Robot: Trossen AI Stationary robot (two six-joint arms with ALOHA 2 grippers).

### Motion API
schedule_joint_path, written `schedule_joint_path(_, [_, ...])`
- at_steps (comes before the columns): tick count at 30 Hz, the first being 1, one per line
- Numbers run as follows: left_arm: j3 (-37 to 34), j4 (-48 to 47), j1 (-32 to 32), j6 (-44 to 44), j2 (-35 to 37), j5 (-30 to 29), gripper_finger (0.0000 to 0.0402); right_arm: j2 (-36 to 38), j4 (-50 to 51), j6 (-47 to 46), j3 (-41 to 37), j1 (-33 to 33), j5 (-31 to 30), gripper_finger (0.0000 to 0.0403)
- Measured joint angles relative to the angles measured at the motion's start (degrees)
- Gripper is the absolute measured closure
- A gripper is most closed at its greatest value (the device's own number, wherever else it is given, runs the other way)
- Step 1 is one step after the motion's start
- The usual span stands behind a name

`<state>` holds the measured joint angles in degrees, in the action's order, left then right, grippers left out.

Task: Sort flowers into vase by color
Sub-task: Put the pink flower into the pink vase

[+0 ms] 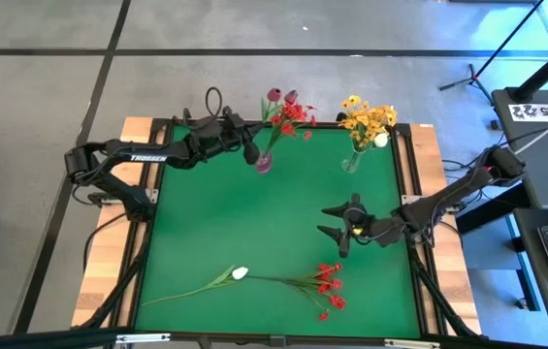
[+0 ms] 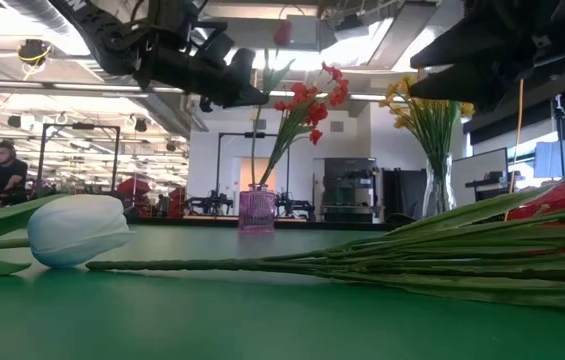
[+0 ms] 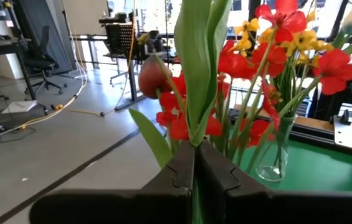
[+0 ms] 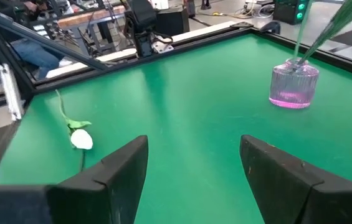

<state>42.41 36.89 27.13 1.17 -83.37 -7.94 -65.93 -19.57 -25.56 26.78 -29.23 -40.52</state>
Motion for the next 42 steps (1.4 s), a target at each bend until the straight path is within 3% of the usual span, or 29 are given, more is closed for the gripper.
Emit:
schedule_joint_path(9, [0.0, -0.1, 0.2, -1.3, -0.5, 0.2, 0.0401, -1.9, -0.4, -0.3, 0.0, 0.0, -2.8, 0.015])
schedule_joint_path(15, [0.0, 0.2, -0.3, -4.1, -3.2, 0.7, 0.0401, -1.8, -1.2, 0.5, 0.0, 0.0, -9.8, 0.015])
schedule_joint_path(31, [0.0, 1.5, -0.7, -4.0, -4.2, 0.8, 0.0401, -1.8, -0.9, 1.7, 0.0, 0.0, -10.0, 0.015])
schedule_joint_path(42, [0.0, -2.5, -0.7, -2.1, -4.2, 1.5, 0.0317, -1.8, -0.9, 0.3, 0.0, 0.0, -10.0, 0.015])
